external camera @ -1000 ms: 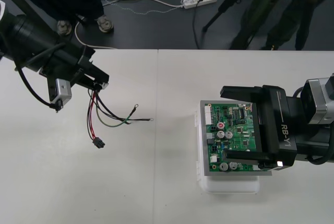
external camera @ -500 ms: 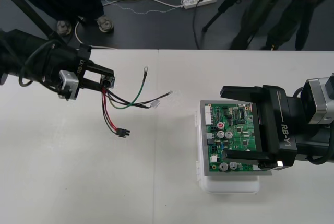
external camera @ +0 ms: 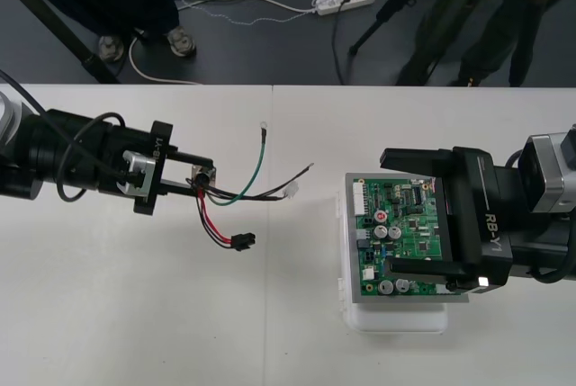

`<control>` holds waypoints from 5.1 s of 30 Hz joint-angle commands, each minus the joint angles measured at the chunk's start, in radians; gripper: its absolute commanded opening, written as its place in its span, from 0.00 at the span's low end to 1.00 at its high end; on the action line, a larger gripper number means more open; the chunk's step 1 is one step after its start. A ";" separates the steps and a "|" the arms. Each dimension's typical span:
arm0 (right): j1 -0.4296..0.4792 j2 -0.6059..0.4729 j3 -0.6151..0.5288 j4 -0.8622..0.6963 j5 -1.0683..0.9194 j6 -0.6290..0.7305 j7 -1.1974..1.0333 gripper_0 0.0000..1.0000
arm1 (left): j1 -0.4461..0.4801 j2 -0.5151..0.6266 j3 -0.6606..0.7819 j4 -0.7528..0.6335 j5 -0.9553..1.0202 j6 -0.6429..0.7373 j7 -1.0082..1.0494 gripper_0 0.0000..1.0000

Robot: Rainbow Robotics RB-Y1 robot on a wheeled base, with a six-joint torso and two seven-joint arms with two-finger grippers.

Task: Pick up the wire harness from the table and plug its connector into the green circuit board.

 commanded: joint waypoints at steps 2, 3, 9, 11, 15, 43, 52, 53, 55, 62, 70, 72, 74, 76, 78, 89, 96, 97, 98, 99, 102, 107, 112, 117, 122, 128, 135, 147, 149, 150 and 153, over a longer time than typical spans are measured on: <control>0.012 0.004 -0.021 -0.010 -0.021 0.005 -0.067 1.00 | 0.068 -0.081 0.066 -0.056 0.001 -0.039 0.235 0.00; 0.012 0.004 -0.021 -0.010 -0.021 0.005 -0.069 1.00 | 0.071 -0.092 0.075 -0.056 0.001 -0.039 0.256 0.00; 0.012 0.003 -0.021 -0.010 -0.024 0.002 -0.075 1.00 | 0.105 -0.125 0.084 -0.060 0.001 -0.039 0.365 0.00; 0.012 0.003 -0.021 -0.010 -0.024 0.002 -0.078 1.00 | 0.120 -0.133 0.082 -0.066 0.001 -0.039 0.403 0.00; 0.012 0.003 -0.021 -0.010 -0.024 0.000 -0.087 1.00 | 0.142 -0.162 0.081 -0.069 0.016 -0.039 0.489 0.00; 0.012 0.001 -0.027 -0.010 -0.027 -0.020 -0.139 1.00 | 0.332 -0.187 -0.065 -0.230 0.279 -0.039 1.005 0.00; 0.009 -0.011 -0.033 -0.012 -0.027 -0.020 -0.150 1.00 | 0.340 -0.188 -0.175 -0.249 0.320 -0.039 1.106 0.00; 0.006 -0.017 -0.035 -0.010 -0.027 -0.020 -0.150 1.00 | 0.338 -0.187 -0.191 -0.249 0.325 -0.039 1.106 0.00; 0.001 -0.029 -0.038 -0.010 -0.027 -0.020 -0.151 1.00 | 0.337 -0.187 -0.211 -0.255 0.326 -0.039 1.109 0.00; -0.008 -0.046 -0.041 -0.012 -0.031 -0.020 -0.153 1.00 | 0.324 -0.187 -0.270 -0.275 0.349 -0.039 1.140 0.00; -0.027 -0.079 -0.046 -0.005 -0.039 -0.023 -0.167 1.00 | 0.317 -0.187 -0.309 -0.276 0.426 -0.039 1.172 0.00; -0.037 -0.095 -0.046 -0.004 -0.045 -0.032 -0.168 1.00 | 0.315 -0.188 -0.310 -0.286 0.438 -0.039 1.181 0.00; -0.051 -0.108 -0.046 0.005 -0.050 -0.046 -0.171 1.00 | 0.314 -0.188 -0.313 -0.298 0.446 -0.039 1.190 0.00; -0.073 -0.118 -0.046 0.036 -0.064 -0.070 -0.173 1.00 | 0.310 -0.187 -0.319 -0.306 0.457 -0.039 1.202 0.00; -0.100 -0.126 -0.044 0.073 -0.077 -0.098 -0.170 1.00 | 0.307 -0.188 -0.329 -0.309 0.473 -0.039 1.227 0.00; -0.278 -0.138 -0.036 0.254 -0.142 -0.133 -0.167 1.00 | 0.297 -0.188 -0.346 -0.330 0.523 -0.039 1.318 0.00; -0.366 -0.145 -0.013 0.344 -0.142 -0.133 -0.171 1.00 | 0.295 -0.188 -0.346 -0.329 0.523 -0.039 1.322 0.00; -0.381 -0.146 -0.003 0.364 -0.142 -0.133 -0.171 1.00 | 0.295 -0.188 -0.347 -0.330 0.523 -0.039 1.322 0.00; -0.387 -0.148 0.003 0.375 -0.143 -0.133 -0.170 1.00 | 0.295 -0.188 -0.346 -0.329 0.523 -0.039 1.322 0.00; -0.399 -0.149 0.016 0.400 -0.145 -0.133 -0.168 1.00 | 0.295 -0.187 -0.347 -0.330 0.523 -0.039 1.322 0.00; -0.422 -0.151 0.048 0.441 -0.159 -0.133 -0.165 1.00 | 0.295 -0.188 -0.346 -0.330 0.526 -0.039 1.322 0.00; -0.448 -0.151 0.108 0.499 -0.194 -0.133 -0.154 1.00 | 0.295 -0.194 -0.346 -0.329 0.529 -0.039 1.322 0.00; -0.490 -0.151 0.135 0.556 -0.218 -0.133 -0.145 1.00 | 0.295 -0.194 -0.347 -0.329 0.530 -0.039 1.322 0.00; -0.520 -0.151 0.172 0.602 -0.254 -0.133 -0.136 1.00 | 0.295 -0.194 -0.346 -0.329 0.529 -0.039 1.322 0.00; -0.533 -0.151 0.241 0.620 -0.324 -0.133 -0.125 1.00 | 0.295 -0.197 -0.346 -0.329 0.530 -0.039 1.322 0.00; -0.534 -0.149 0.319 0.620 -0.404 -0.133 -0.107 1.00 | 0.297 -0.199 -0.346 -0.329 0.529 -0.039 1.322 0.00; -0.534 -0.148 0.410 0.617 -0.475 -0.133 -0.087 1.00 | 0.297 -0.202 -0.346 -0.329 0.530 -0.039 1.322 0.00; -0.542 -0.075 0.416 0.596 -0.475 -0.133 -0.070 1.00 | 0.298 -0.202 -0.346 -0.330 0.532 -0.039 1.321 0.00; -0.542 -0.071 0.416 0.588 -0.476 -0.133 -0.070 1.00 | 0.298 -0.202 -0.346 -0.329 0.532 -0.039 1.321 0.00; -0.542 -0.069 0.415 0.582 -0.479 -0.133 -0.072 1.00 | 0.298 -0.202 -0.346 -0.329 0.532 -0.039 1.321 0.00; -0.542 -0.069 0.415 0.570 -0.493 -0.133 -0.076 1.00 | 0.298 -0.202 -0.346 -0.329 0.532 -0.039 1.321 0.00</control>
